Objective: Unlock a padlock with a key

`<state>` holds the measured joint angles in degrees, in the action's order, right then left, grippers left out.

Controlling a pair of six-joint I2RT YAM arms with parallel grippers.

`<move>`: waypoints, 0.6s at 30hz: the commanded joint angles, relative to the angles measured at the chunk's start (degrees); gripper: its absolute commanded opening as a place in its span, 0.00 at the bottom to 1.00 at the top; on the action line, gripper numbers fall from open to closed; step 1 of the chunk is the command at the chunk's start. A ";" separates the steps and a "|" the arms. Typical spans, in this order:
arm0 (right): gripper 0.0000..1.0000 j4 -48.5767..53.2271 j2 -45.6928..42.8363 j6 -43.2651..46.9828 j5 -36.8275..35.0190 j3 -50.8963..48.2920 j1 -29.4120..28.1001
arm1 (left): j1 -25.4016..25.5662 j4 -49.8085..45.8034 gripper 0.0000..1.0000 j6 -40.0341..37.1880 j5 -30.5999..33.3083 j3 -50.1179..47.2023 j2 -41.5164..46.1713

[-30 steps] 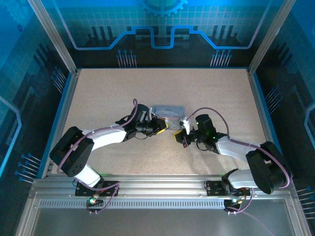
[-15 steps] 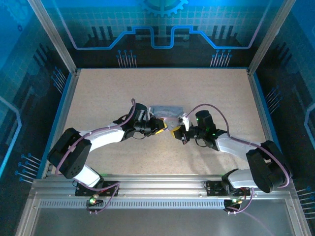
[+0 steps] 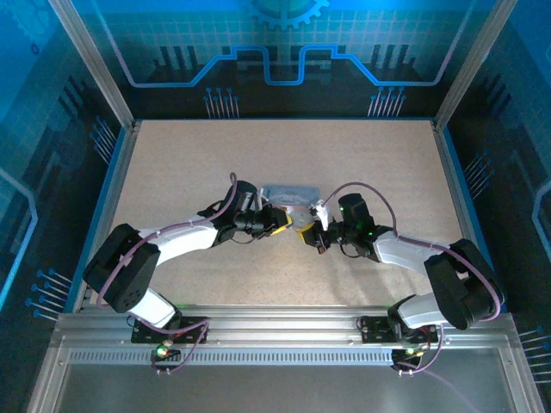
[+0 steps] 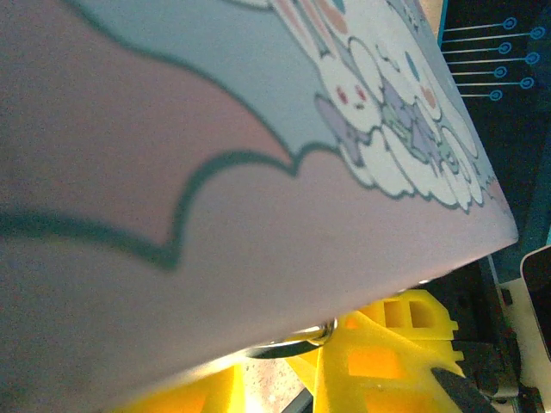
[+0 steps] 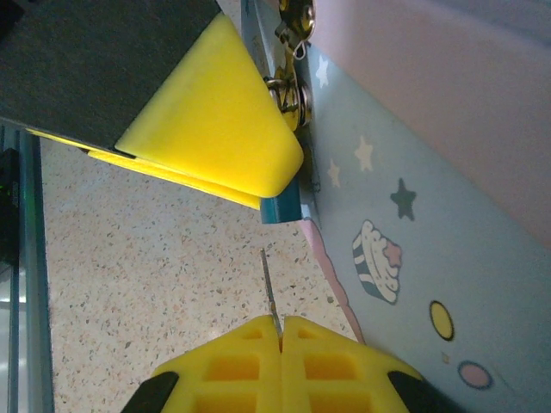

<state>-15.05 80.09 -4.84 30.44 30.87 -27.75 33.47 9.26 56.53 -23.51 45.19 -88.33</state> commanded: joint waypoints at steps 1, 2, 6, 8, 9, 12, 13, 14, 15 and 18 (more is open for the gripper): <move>0.00 -0.10 1.19 0.62 -0.77 1.37 -0.55 | -0.27 3.75 0.16 -1.16 -3.80 -0.06 2.56; 0.00 -0.08 1.29 0.61 -0.80 1.38 -0.55 | -0.30 3.75 0.16 -1.06 -3.89 -0.03 2.67; 0.00 -0.07 1.45 0.20 -0.64 1.37 -0.55 | -0.31 3.75 0.16 -0.96 -4.76 0.14 2.68; 0.00 -1.78 1.54 0.10 -0.58 1.38 -0.55 | -0.28 3.75 0.16 -0.98 -4.97 0.15 2.70; 0.00 -1.83 1.61 0.09 -0.61 1.45 -0.55 | -0.25 3.75 0.16 -0.92 -5.03 0.14 2.72; 0.00 -2.00 1.87 -0.03 -0.31 1.69 -0.53 | -0.27 3.76 0.16 -0.94 -5.16 0.22 2.72; 0.00 -2.00 1.99 -0.10 -0.33 1.89 -0.55 | -0.29 3.76 0.16 -0.98 -5.21 0.22 2.68; 0.00 -2.08 2.08 -0.10 -0.25 1.98 -0.55 | -0.26 3.82 0.16 -0.98 -5.25 0.20 2.71; 0.00 -2.09 2.24 -0.17 -0.35 2.08 -0.58 | -0.26 3.83 0.16 -0.96 -5.36 0.20 2.68; 0.00 -2.39 2.54 -0.31 -0.30 2.34 -0.64 | -0.28 3.77 0.16 -1.07 -5.51 0.27 2.63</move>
<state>-15.97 81.58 -4.89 30.48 31.62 -27.81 32.93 9.26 56.64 -24.10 45.15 -88.33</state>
